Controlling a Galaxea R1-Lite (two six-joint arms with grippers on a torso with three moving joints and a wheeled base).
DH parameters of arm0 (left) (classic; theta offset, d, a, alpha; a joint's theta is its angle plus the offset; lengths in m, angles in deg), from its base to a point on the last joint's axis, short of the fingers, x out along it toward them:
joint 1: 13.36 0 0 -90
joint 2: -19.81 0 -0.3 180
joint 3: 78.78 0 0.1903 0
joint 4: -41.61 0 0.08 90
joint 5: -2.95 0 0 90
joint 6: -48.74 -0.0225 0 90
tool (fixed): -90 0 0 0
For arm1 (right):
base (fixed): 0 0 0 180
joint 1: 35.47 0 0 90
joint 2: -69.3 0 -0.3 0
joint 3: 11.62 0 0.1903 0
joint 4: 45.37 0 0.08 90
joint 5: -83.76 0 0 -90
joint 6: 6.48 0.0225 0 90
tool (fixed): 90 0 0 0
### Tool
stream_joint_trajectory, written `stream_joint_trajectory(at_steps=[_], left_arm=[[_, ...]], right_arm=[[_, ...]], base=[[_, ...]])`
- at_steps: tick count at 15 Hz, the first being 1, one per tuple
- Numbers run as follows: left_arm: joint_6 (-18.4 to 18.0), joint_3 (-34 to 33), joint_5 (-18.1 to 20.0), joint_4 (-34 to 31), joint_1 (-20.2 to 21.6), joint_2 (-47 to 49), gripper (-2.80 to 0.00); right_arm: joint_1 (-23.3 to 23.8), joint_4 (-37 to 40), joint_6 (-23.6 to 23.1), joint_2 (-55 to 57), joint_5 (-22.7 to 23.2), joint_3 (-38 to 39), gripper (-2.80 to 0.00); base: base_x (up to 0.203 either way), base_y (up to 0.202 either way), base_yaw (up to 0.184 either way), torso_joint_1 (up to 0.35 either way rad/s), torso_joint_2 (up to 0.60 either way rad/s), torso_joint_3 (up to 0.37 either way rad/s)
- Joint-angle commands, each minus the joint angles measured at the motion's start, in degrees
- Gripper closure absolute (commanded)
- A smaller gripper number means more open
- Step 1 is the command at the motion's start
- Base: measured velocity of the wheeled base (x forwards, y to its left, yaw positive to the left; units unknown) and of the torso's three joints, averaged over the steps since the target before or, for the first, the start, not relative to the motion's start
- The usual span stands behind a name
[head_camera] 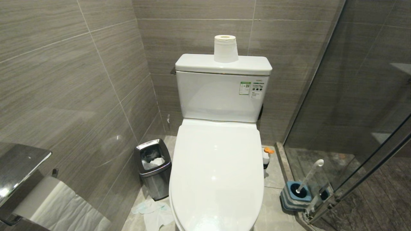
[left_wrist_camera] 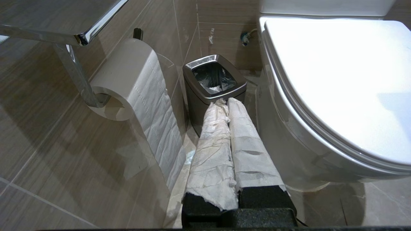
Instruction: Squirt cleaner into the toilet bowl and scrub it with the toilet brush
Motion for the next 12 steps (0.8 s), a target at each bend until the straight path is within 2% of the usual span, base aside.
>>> stream_joint_trajectory(at_steps=[1, 12], left_arm=[[0.2, 0.0, 0.0, 0.1, 0.0, 0.1, 0.0], [0.3, 0.0, 0.0, 0.1, 0.0, 0.1, 0.0]], right_arm=[[0.0, 0.0, 0.0, 0.0, 0.0, 0.0, 0.0], [0.0, 0.0, 0.0, 0.0, 0.0, 0.0, 0.0]], base=[[0.0, 0.0, 0.0, 0.0, 0.0, 0.0], [0.0, 0.0, 0.0, 0.0, 0.0, 0.0]])
